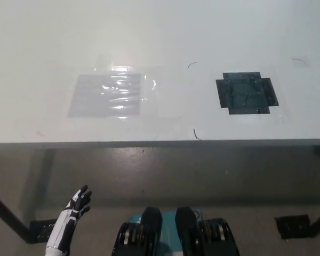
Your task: A soft sponge is kept on the balc marked spot on the table infront of the robot and it uses its right hand fist to press down on it and drrags it across the table in a back and forth manner twice to clean it
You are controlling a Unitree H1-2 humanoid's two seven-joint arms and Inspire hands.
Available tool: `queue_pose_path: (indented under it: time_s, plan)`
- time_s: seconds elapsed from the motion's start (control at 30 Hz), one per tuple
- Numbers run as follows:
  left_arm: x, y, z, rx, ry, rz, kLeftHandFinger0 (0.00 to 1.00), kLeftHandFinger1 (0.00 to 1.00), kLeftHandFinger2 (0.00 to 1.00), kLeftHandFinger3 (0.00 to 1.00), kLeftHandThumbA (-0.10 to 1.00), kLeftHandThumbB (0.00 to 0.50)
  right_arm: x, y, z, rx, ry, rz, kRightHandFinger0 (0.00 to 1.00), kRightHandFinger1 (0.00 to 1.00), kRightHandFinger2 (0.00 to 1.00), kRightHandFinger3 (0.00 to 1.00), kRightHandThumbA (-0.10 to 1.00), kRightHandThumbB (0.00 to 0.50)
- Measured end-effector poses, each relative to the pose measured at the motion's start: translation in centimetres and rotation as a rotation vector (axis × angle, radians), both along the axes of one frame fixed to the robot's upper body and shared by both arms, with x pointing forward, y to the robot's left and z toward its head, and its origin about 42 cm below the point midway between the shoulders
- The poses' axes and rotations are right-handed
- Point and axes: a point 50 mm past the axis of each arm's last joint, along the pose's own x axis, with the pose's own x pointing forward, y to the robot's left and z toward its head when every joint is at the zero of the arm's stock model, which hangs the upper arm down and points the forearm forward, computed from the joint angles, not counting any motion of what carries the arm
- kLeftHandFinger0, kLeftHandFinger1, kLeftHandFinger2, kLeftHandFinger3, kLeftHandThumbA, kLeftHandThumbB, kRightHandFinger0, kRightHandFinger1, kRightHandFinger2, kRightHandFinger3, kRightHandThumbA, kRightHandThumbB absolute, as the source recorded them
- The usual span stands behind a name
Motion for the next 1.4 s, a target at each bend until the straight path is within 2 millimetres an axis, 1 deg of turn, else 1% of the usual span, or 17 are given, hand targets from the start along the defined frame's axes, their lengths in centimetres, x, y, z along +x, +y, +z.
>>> queue_pose_path:
  time_s: [0.07,0.13,0.23,0.37,0.43,0.57,0.7,0.83,1.07,1.13,1.17,1.2,1.23,1.27,1.3,1.33,1.4]
  plan:
    - [0.0,0.0,0.0,0.000,0.000,0.000,1.00,1.00,1.00,1.00,1.00,0.311,0.5,1.3,0.0,0.002,-0.005,0.021,0.00,0.00,0.20,0.18,1.00,0.121]
    - [0.0,0.0,0.0,0.000,0.000,0.000,1.00,1.00,1.00,1.00,1.00,0.317,1.0,2.6,0.0,0.008,-0.008,0.037,0.00,0.00,0.01,0.02,1.00,0.099]
    - [0.0,0.0,0.0,0.000,-0.001,-0.001,1.00,1.00,1.00,1.00,1.00,0.304,1.9,5.4,0.0,0.032,-0.019,0.071,0.00,0.00,0.00,0.00,1.00,0.117]
    - [0.1,-0.1,0.0,0.000,-0.001,-0.003,1.00,1.00,1.00,1.00,1.00,0.329,3.1,10.5,0.1,0.062,-0.037,0.149,0.00,0.00,0.00,0.00,1.00,0.084]
    - [0.1,-0.1,0.0,0.000,-0.001,-0.002,1.00,1.00,1.00,1.00,1.00,0.323,3.6,14.3,0.1,0.079,-0.047,0.211,0.00,0.00,0.00,0.00,1.00,0.086]
    - [0.0,-0.1,0.0,0.000,0.000,-0.002,1.00,1.00,1.00,1.00,1.00,0.326,4.0,20.0,0.3,0.106,-0.053,0.303,0.00,0.00,0.00,0.00,1.00,0.090]
    - [0.0,0.0,-0.1,0.000,0.002,-0.002,1.00,1.00,1.00,1.00,1.00,0.322,3.9,23.7,0.3,0.115,-0.052,0.368,0.00,0.00,0.00,0.00,1.00,0.100]
    - [0.0,0.0,-0.2,0.000,0.005,-0.001,1.00,1.00,1.00,1.00,1.00,0.329,3.7,25.5,0.3,0.111,-0.053,0.406,0.00,0.00,0.00,0.00,1.00,0.087]
    - [0.0,0.0,-0.3,0.001,0.009,-0.001,1.00,1.00,1.00,1.00,1.00,0.319,3.6,25.8,0.3,0.093,-0.051,0.421,0.00,0.00,0.01,0.03,1.00,0.095]
    - [0.0,0.0,-0.3,0.001,0.009,-0.001,1.00,1.00,1.00,1.00,1.00,0.316,3.6,25.7,0.2,0.084,-0.050,0.423,0.00,0.00,0.03,0.04,1.00,0.105]
    - [0.0,0.0,-0.3,0.001,0.009,-0.001,1.00,1.00,1.00,1.00,1.00,0.318,3.6,25.6,0.2,0.082,-0.050,0.423,0.00,0.00,0.06,0.10,1.00,0.138]
    - [0.0,0.0,-0.3,0.001,0.009,-0.001,1.00,1.00,1.00,1.00,1.00,0.322,3.6,25.5,0.2,0.066,-0.049,0.427,0.14,0.16,0.22,0.28,1.00,0.200]
    - [0.0,0.0,-0.3,0.001,0.009,-0.001,1.00,1.00,1.00,1.00,1.00,0.322,3.6,25.4,0.2,0.051,-0.049,0.429,0.39,0.43,0.51,0.57,1.00,0.259]
    - [0.0,0.0,-0.3,0.001,0.009,-0.001,1.00,1.00,1.00,1.00,1.00,0.316,3.6,25.2,0.2,0.040,-0.053,0.429,0.74,0.82,0.91,0.94,1.00,0.301]
    - [0.0,0.0,-0.3,0.000,0.009,-0.001,1.00,1.00,1.00,1.00,1.00,0.316,3.7,25.0,0.4,0.032,-0.068,0.431,0.83,0.88,1.00,1.00,1.00,0.294]
    - [0.0,0.0,-0.3,0.000,0.009,-0.001,1.00,1.00,1.00,1.00,1.00,0.318,3.6,24.8,0.4,0.025,-0.078,0.435,1.00,1.00,1.00,1.00,1.00,0.276]
    - [-0.1,0.0,-0.3,0.000,0.009,-0.001,1.00,1.00,1.00,1.00,1.00,0.313,3.6,24.2,0.8,0.001,-0.127,0.455,1.00,1.00,1.00,1.00,1.00,0.264]
